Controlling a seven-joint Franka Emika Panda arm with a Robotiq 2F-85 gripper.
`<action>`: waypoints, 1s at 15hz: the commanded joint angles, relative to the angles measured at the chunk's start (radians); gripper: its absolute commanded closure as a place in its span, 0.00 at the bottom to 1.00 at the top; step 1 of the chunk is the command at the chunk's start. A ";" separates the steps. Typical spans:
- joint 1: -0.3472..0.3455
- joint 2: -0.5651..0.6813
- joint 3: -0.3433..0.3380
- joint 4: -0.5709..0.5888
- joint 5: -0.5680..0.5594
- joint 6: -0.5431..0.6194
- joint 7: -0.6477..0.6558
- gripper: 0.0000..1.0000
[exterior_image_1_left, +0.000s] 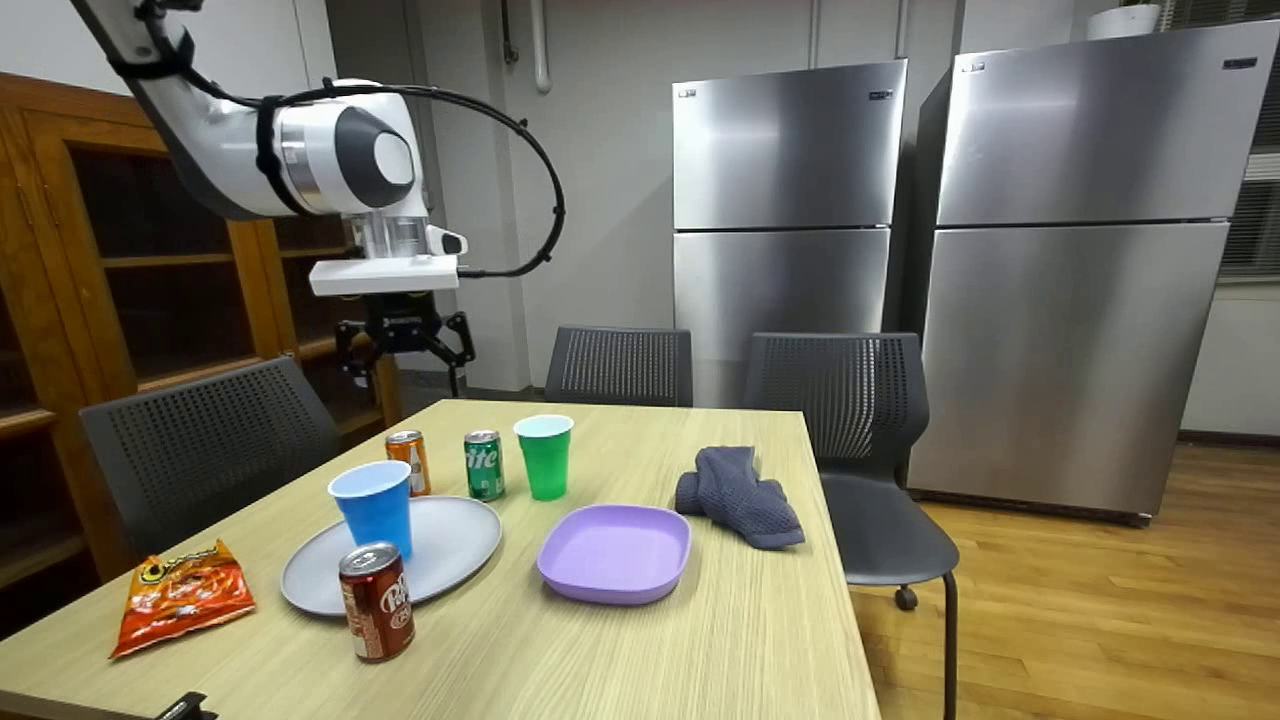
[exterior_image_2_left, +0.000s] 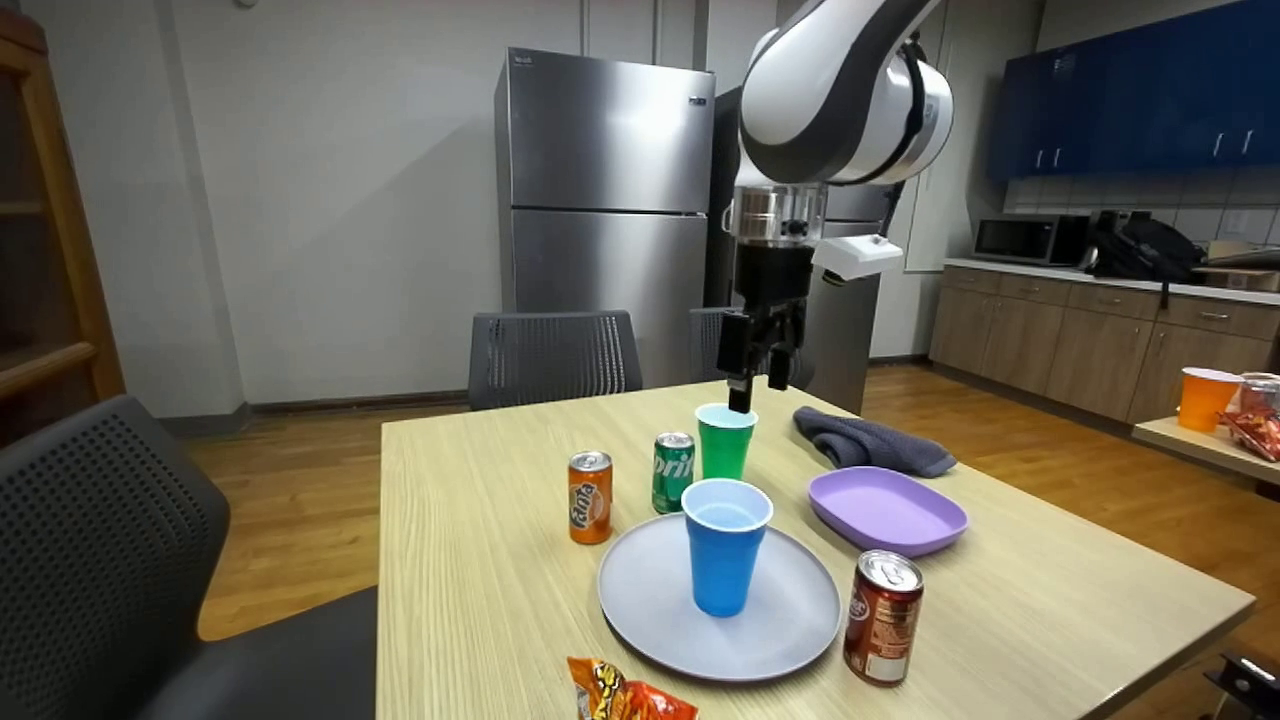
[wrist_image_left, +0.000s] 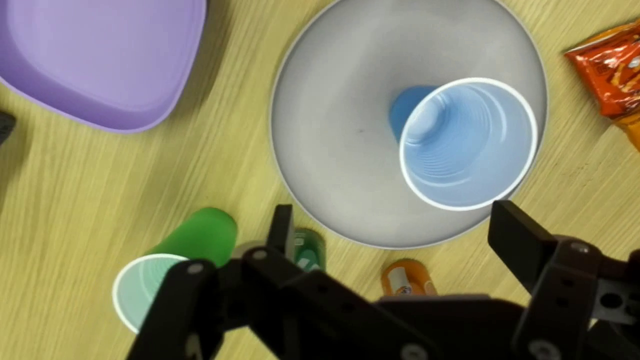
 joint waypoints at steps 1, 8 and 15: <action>-0.024 0.032 -0.039 0.066 -0.002 -0.046 0.083 0.00; -0.038 0.030 -0.066 0.045 -0.004 -0.006 0.090 0.00; -0.027 0.040 -0.077 0.057 -0.035 -0.023 0.144 0.00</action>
